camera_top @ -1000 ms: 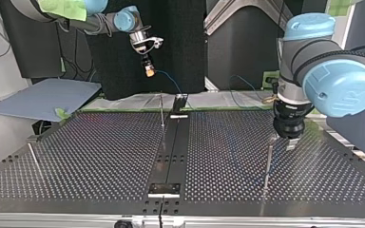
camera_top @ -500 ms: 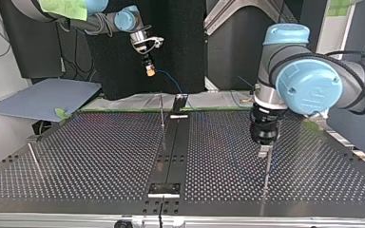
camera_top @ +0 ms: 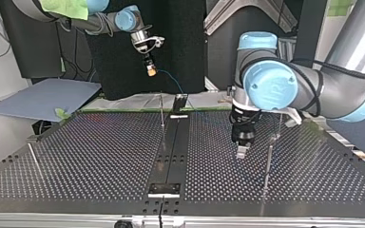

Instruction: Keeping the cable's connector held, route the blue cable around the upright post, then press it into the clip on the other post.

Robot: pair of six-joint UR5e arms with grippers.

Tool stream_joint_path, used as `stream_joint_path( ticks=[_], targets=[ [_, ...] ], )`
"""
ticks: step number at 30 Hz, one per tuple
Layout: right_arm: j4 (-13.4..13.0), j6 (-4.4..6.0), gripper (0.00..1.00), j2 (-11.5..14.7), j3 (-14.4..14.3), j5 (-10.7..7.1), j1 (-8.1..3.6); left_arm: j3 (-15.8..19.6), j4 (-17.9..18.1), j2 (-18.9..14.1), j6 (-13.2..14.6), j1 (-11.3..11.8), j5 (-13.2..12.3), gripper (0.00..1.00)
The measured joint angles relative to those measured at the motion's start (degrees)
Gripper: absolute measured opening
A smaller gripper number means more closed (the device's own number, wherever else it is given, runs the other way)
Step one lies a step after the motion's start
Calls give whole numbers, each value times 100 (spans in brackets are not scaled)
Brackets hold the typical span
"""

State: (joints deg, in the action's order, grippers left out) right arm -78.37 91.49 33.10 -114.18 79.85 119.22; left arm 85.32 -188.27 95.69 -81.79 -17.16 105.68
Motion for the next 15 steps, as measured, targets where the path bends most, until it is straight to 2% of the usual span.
stream_joint_path(
  ticks=[5, 15],
  targets=[
    [-18, 2, 0, 0, 1, -13, 0, 0, 244, 328, 333, -202, 328, 100],
    [-21, 2, 0, -1, -1, -70, 0, 0, 406, 937, 941, -290, 892, 100]
  ],
)
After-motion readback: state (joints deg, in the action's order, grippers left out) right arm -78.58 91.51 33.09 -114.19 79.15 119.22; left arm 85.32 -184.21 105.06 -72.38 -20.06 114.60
